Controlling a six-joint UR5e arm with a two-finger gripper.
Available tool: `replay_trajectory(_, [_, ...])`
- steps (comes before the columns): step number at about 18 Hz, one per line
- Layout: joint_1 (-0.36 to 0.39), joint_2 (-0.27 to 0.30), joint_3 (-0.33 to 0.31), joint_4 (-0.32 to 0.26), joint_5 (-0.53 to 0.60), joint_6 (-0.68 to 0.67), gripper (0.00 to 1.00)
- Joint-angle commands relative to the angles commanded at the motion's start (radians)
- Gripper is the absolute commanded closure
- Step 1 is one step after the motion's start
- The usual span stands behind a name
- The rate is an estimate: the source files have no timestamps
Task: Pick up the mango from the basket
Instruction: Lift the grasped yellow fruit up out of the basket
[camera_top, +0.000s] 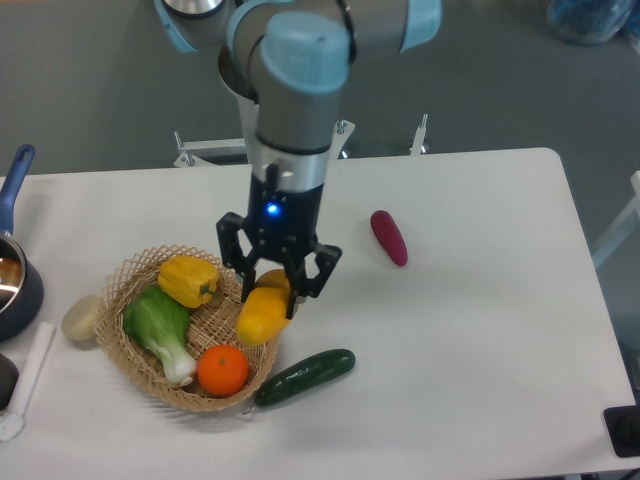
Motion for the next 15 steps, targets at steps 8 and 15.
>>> replay_trajectory(8, [0.052,-0.044,0.055,0.003,-0.011,0.023,0.97])
replay_trajectory(15, [0.101,-0.04,0.006,0.005,-0.011,0.081,0.97])
